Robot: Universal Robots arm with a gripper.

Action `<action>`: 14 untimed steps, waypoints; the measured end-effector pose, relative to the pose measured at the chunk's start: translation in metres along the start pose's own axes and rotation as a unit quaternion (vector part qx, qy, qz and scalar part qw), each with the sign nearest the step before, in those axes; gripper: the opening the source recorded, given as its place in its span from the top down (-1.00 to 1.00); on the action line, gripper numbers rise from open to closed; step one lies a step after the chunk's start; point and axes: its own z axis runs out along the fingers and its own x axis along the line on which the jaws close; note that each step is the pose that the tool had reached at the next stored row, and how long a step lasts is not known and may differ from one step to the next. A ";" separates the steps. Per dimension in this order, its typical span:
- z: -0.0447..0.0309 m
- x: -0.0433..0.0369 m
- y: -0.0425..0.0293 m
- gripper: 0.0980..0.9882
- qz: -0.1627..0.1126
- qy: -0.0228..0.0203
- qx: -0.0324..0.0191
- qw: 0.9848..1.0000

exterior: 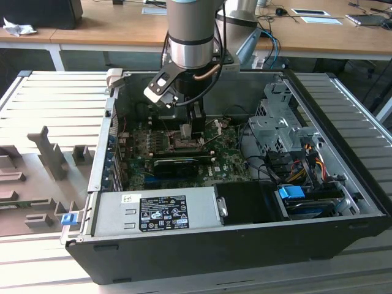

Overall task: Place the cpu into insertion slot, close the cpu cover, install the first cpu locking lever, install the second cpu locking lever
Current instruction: 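Place the cpu into insertion slot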

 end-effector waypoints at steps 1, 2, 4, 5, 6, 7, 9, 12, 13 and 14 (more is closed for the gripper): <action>0.0022 0.0006 -0.0002 0.03 0.000 0.000 0.000 1.000; 0.0039 0.0020 -0.0003 0.03 0.000 0.000 0.000 1.000; 0.0061 0.0034 -0.0015 0.03 0.003 0.000 0.000 1.000; 0.0068 0.0037 -0.0029 0.03 0.007 -0.001 0.000 1.000; 0.0074 0.0038 -0.0048 0.03 0.010 -0.001 0.000 1.000; 0.0078 0.0038 -0.0053 0.03 0.010 -0.001 0.000 1.000; 0.0081 0.0038 -0.0054 0.03 0.010 -0.001 0.000 1.000; 0.0095 0.0039 -0.0059 0.03 0.010 -0.001 0.000 1.000; 0.0099 0.0038 -0.0060 0.03 0.010 -0.001 0.000 1.000; 0.0101 0.0039 -0.0060 0.03 0.010 -0.001 0.000 1.000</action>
